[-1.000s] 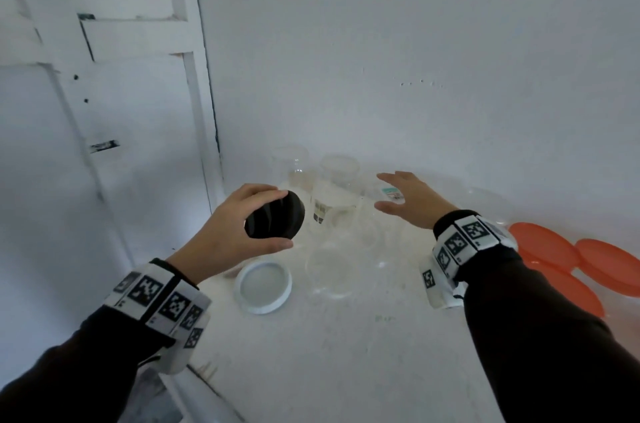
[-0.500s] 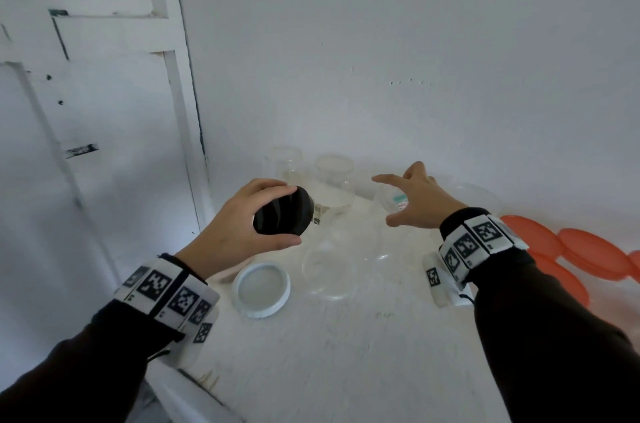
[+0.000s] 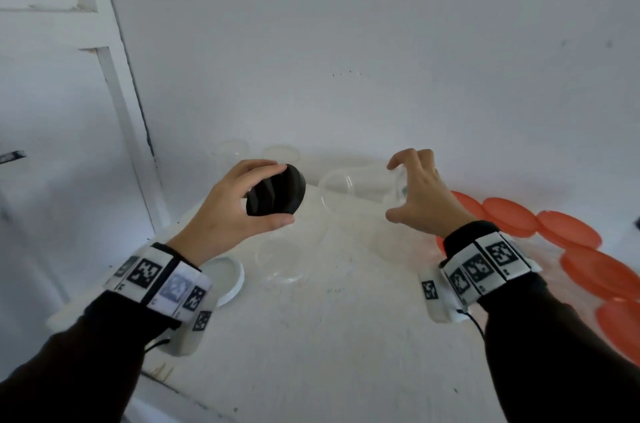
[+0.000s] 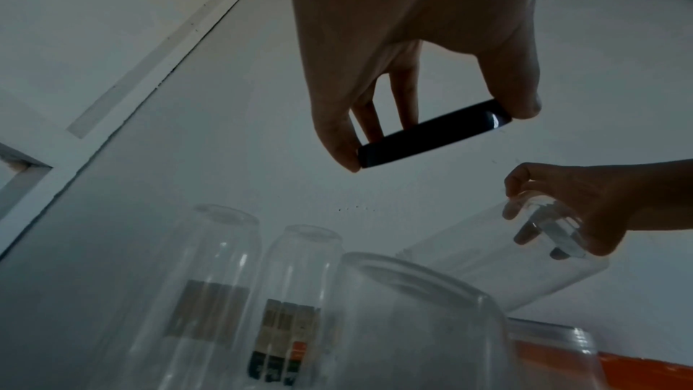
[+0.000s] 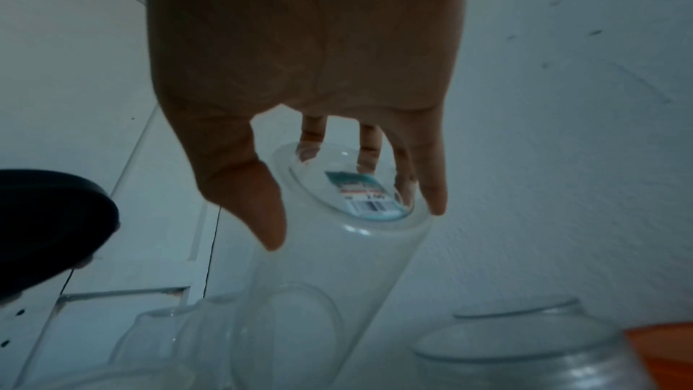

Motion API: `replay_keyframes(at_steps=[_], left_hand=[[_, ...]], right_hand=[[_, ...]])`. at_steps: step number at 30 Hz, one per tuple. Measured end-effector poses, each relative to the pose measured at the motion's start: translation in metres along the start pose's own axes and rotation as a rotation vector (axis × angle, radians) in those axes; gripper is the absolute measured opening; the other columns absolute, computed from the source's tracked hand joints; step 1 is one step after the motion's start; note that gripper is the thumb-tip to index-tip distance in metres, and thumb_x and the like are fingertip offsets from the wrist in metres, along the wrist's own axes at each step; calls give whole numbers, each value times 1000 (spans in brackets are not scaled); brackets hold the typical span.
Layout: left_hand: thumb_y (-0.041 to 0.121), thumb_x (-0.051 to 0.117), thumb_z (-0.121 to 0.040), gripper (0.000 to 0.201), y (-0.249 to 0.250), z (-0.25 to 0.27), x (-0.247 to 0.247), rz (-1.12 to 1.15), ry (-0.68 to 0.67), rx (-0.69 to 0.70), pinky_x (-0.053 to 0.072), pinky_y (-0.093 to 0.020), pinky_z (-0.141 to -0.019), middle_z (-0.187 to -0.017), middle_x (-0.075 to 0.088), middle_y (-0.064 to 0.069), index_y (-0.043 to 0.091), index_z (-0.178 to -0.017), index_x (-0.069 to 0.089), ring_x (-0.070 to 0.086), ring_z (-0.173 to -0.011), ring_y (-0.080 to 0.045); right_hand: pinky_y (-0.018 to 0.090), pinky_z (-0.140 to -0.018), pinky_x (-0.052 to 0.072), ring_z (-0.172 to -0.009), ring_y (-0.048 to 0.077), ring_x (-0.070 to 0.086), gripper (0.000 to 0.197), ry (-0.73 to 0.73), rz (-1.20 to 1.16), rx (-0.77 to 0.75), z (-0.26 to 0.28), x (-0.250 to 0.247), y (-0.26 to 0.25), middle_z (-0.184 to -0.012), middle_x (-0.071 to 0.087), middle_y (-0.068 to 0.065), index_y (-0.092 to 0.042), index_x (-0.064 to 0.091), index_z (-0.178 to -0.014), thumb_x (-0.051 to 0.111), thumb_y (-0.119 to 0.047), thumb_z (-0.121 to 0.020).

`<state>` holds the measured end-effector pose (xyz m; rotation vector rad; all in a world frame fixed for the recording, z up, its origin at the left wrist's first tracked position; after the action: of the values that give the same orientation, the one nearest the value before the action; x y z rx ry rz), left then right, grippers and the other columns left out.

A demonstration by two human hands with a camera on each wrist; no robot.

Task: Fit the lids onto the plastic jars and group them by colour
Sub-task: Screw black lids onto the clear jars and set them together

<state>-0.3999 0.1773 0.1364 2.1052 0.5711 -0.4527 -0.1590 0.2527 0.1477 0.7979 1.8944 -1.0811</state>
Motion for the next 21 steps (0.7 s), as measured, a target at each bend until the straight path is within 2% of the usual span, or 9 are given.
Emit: replay_keyframes(at_steps=[2, 5, 9, 10, 12, 15, 19, 21], left_hand=[[57, 68, -61, 72, 9, -3, 10, 9, -10, 15, 35, -5, -90, -127, 47, 17, 29, -126, 53, 43, -117, 5], [56, 67, -61, 72, 22, -9, 27, 31, -25, 33, 36, -4, -89, -127, 47, 16, 28, -126, 54, 43, -118, 5], [56, 68, -61, 73, 42, -17, 51, 54, -49, 58, 35, -4, -89, -127, 47, 15, 27, -126, 54, 43, -118, 5], [56, 68, -61, 73, 46, -19, 57, 56, -56, 63, 36, -4, -89, -127, 47, 16, 28, -126, 54, 43, -118, 5], [57, 67, -61, 73, 53, -23, 69, 58, -68, 66, 38, -6, -89, -126, 47, 18, 29, -127, 53, 43, -118, 6], [57, 67, -61, 73, 63, -29, 85, 61, -81, 76, 39, -7, -90, -127, 47, 18, 29, -127, 53, 43, -118, 6], [56, 67, -62, 72, 73, -36, 108, 81, -90, 102, 38, -6, -89, -127, 48, 14, 28, -127, 53, 44, -118, 5], [56, 67, -61, 73, 77, -40, 118, 89, -91, 106, 40, -8, -90, -128, 48, 13, 27, -127, 53, 44, -118, 4]], right_hand=[[34, -77, 47, -96, 25, 46, 65, 28, -39, 4, 12, -9, 9, -114, 25, 0, -17, 36, -114, 75, -9, -63], [23, -74, 39, -90, 15, 44, 65, 87, -117, 23, 32, -23, 25, -114, 24, -2, -16, 36, -113, 79, -11, -65], [20, -65, 38, -84, 20, 44, 62, 182, -131, 54, 59, -37, 51, -109, 26, 0, -19, 30, -103, 74, -10, -60], [16, -64, 36, -87, 20, 43, 64, 194, -138, 62, 65, -38, 58, -108, 26, 0, -19, 29, -103, 73, -11, -57], [12, -71, 35, -98, 18, 39, 72, 199, -166, 80, 75, -40, 72, -111, 25, 0, -18, 32, -112, 75, -8, -54], [19, -77, 40, -104, 18, 41, 84, 130, -188, 154, 90, -40, 92, -116, 24, -1, -12, 41, -128, 80, -3, -54], [29, -91, 42, -109, 15, 45, 86, 94, -204, 191, 111, -41, 116, -119, 31, -3, -15, 45, -131, 87, -28, -56], [29, -96, 41, -111, 12, 45, 87, 100, -220, 216, 122, -43, 127, -123, 34, -5, -17, 44, -134, 84, -35, -60]])
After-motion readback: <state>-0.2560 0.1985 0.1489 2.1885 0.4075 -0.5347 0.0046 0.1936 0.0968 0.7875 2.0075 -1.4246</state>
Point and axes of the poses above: each hand's wrist, its own z-axis away from the middle knuckle, its own x-axis out of the palm, y = z × x, the point moved 9 cm from there along -z, towards the middle knuckle
